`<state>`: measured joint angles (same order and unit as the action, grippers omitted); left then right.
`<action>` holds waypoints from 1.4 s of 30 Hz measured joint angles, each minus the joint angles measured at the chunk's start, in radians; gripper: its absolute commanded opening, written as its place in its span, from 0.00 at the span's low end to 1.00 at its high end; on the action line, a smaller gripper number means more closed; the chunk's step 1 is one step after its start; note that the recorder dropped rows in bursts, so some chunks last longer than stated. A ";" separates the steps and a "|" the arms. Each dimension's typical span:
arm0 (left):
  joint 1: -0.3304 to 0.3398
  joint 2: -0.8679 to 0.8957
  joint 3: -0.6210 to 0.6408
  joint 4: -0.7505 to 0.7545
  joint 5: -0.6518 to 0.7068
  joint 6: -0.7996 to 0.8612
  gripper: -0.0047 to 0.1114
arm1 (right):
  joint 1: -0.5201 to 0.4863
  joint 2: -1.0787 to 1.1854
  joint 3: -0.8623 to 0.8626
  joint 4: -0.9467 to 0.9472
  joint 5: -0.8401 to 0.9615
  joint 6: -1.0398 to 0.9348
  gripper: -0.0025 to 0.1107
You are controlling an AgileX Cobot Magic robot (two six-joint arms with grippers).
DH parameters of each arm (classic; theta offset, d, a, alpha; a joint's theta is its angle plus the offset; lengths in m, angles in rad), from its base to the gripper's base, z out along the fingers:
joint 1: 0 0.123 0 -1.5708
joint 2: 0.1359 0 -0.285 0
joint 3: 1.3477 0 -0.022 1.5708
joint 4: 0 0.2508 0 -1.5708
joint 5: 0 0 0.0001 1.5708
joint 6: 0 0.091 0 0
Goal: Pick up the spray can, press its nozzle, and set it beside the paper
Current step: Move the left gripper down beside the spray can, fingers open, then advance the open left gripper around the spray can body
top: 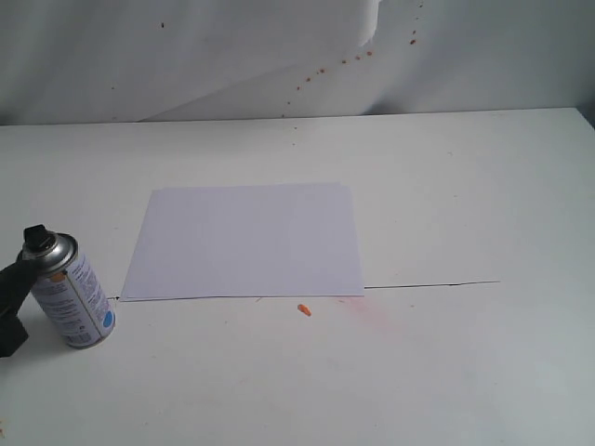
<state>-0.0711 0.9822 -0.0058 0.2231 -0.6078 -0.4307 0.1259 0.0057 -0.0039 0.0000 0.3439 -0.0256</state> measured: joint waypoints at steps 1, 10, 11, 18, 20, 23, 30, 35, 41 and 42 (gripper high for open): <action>0.000 0.000 0.000 0.000 0.000 0.000 0.63 | 0.000 0.000 0.000 0.000 0.000 0.000 0.02; 0.000 0.000 0.000 0.045 0.000 0.010 0.86 | 0.000 0.000 0.000 0.000 0.000 0.000 0.02; 0.000 0.000 0.000 0.049 0.000 0.011 0.88 | 0.000 0.000 0.000 0.000 0.000 0.000 0.02; 0.000 0.000 0.000 0.052 0.012 0.006 0.94 | 0.000 0.000 0.000 0.000 0.000 0.000 0.02; 0.000 0.000 0.000 0.052 0.032 0.005 0.94 | 0.000 0.000 0.000 0.000 0.000 0.000 0.02; 0.000 0.000 0.000 0.052 0.055 -0.002 0.94 | 0.000 0.000 0.000 0.000 0.000 0.000 0.02; 0.000 0.000 0.000 0.060 0.062 -0.004 0.94 | 0.000 0.000 0.000 0.000 0.000 0.000 0.02; 0.000 0.000 0.000 0.063 0.062 -0.004 0.94 | 0.000 0.000 0.000 0.000 0.000 0.000 0.02; 0.000 0.076 0.000 0.089 0.062 0.013 0.94 | 0.000 0.000 0.000 0.000 0.000 0.000 0.02; 0.000 0.116 0.000 0.089 0.062 0.020 0.94 | 0.000 0.000 0.000 0.000 0.000 0.000 0.02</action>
<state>-0.0711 1.0982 -0.0058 0.3122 -0.5457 -0.4112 0.1259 0.0057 -0.0039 0.0000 0.3439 -0.0256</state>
